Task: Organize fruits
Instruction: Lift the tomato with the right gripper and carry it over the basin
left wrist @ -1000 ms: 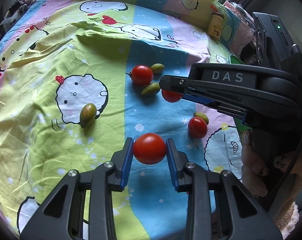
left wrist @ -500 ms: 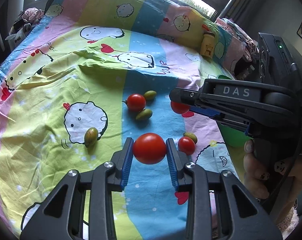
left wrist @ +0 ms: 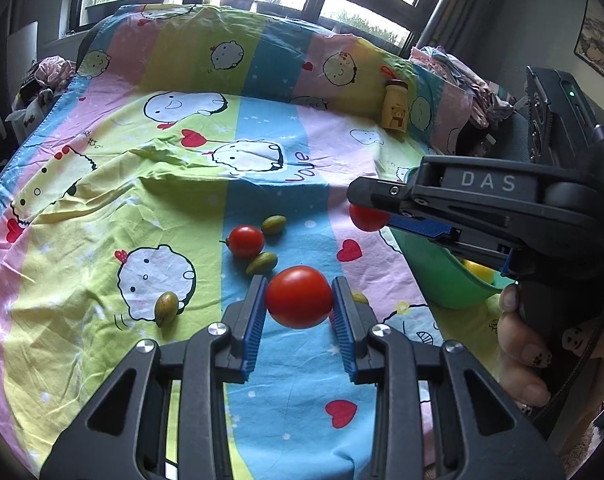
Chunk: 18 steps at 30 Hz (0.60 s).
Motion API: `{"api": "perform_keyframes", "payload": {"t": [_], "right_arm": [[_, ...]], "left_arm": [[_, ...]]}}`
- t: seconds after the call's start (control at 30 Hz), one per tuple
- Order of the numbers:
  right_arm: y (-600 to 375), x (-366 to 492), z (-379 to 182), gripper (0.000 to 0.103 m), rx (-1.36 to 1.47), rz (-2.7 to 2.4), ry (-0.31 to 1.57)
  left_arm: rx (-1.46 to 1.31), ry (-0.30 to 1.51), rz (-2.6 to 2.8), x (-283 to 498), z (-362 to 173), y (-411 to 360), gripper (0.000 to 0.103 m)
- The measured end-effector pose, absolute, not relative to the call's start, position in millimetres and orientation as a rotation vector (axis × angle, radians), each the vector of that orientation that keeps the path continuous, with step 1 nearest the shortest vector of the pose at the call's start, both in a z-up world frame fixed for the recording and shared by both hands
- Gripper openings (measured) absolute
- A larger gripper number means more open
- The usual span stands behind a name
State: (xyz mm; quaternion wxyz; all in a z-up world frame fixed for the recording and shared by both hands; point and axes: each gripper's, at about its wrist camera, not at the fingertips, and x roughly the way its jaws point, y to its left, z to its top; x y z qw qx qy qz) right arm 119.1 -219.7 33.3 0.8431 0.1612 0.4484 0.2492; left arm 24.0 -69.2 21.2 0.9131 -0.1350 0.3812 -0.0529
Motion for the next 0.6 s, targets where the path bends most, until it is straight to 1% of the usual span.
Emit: {"api": "perform_keyframes", "payload": {"t": [0.4,0.6], "right_arm": [[-268.6,106.2,64.9,0.032,0.417,0.439,0.792],[-297.1,101.2,74.3,0.032,0.463,0.370,0.727]], "left_arm": [[-0.240,0.707,-0.170,47.0,61.6,-88.8,0.032],[-0.164,0.651,-0.225,63.4,90.7,-113.9,0.032]]}}
